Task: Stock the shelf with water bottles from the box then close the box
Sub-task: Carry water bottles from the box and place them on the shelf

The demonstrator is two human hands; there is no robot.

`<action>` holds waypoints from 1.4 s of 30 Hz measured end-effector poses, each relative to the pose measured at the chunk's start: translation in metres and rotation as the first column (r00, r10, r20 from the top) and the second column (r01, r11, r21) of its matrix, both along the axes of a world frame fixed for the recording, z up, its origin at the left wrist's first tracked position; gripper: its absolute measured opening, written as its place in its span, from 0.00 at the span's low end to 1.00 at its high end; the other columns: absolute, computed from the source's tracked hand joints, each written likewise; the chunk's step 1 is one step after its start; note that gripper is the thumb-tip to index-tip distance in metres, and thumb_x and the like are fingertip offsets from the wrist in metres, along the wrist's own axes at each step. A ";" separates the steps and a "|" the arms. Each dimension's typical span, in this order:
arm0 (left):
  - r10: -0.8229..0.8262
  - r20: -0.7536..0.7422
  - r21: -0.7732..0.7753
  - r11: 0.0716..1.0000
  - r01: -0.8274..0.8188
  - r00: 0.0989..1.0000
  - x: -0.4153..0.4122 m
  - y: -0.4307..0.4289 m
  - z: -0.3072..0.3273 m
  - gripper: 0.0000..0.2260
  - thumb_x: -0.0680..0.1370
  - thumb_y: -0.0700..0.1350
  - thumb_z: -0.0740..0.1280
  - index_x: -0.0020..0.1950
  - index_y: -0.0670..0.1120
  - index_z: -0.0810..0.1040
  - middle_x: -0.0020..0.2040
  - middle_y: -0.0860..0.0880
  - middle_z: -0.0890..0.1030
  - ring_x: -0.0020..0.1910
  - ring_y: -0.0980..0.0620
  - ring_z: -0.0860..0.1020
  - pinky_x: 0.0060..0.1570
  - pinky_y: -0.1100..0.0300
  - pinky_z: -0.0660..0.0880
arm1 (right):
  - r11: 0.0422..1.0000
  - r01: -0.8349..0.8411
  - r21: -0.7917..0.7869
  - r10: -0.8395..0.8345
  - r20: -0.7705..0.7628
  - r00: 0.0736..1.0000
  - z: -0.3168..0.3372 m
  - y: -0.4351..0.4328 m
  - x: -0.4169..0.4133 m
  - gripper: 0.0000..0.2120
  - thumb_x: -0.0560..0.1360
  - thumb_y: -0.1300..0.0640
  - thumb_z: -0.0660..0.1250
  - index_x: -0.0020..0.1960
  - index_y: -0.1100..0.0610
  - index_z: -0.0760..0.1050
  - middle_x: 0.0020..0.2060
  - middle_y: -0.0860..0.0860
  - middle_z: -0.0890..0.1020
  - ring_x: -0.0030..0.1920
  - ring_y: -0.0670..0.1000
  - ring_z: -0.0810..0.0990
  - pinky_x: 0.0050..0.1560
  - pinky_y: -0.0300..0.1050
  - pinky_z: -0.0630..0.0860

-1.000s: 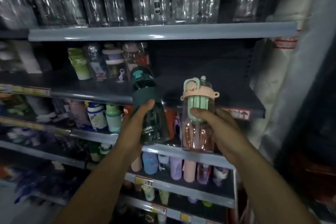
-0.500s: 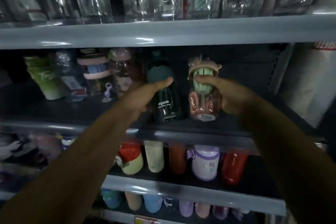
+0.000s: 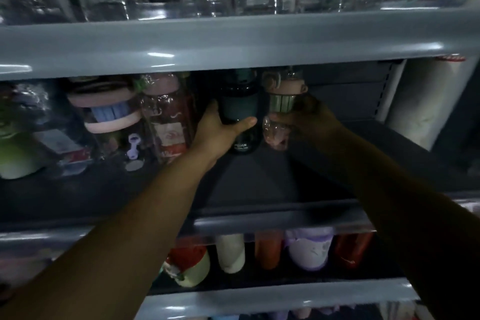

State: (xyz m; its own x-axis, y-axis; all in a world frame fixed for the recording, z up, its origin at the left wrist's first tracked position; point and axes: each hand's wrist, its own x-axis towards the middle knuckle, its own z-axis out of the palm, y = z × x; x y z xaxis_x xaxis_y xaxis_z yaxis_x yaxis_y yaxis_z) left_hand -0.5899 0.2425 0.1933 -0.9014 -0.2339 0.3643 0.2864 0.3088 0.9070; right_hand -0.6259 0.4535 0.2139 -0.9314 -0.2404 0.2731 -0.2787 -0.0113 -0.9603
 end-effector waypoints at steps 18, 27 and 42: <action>0.206 0.193 -0.254 0.955 -0.154 0.959 -0.002 -0.009 -0.011 0.29 0.66 0.54 0.84 0.61 0.42 0.82 0.54 0.45 0.86 0.52 0.44 0.85 0.54 0.47 0.83 | 0.769 0.196 0.609 -0.104 -0.183 0.978 -0.006 0.007 -0.016 0.13 0.69 0.51 0.79 0.34 0.46 0.75 0.26 0.38 0.77 0.30 0.36 0.76 0.27 0.25 0.65; 0.217 0.175 -0.238 0.956 -0.172 0.960 -0.016 -0.013 -0.013 0.25 0.73 0.47 0.80 0.66 0.40 0.79 0.60 0.42 0.84 0.56 0.42 0.83 0.58 0.45 0.81 | 0.765 0.216 0.607 -0.136 -0.175 0.975 -0.011 -0.012 -0.037 0.21 0.70 0.52 0.79 0.61 0.54 0.80 0.54 0.52 0.84 0.53 0.54 0.83 0.55 0.53 0.81; 0.207 0.259 -0.366 0.925 -0.102 0.944 0.003 -0.005 0.001 0.26 0.75 0.48 0.78 0.69 0.39 0.77 0.62 0.41 0.82 0.58 0.42 0.81 0.60 0.52 0.79 | 0.778 0.227 0.585 -0.168 -0.154 0.974 -0.016 -0.008 -0.025 0.18 0.72 0.54 0.78 0.59 0.55 0.78 0.51 0.49 0.83 0.50 0.48 0.81 0.51 0.36 0.79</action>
State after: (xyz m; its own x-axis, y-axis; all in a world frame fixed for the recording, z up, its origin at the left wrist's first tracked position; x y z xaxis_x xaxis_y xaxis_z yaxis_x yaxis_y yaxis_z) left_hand -0.5865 0.2379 0.1945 -0.9414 -0.2865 0.1778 -0.0471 0.6339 0.7720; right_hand -0.6514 0.4455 0.1978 -0.9558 -0.1955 0.2198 -0.2941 0.6189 -0.7284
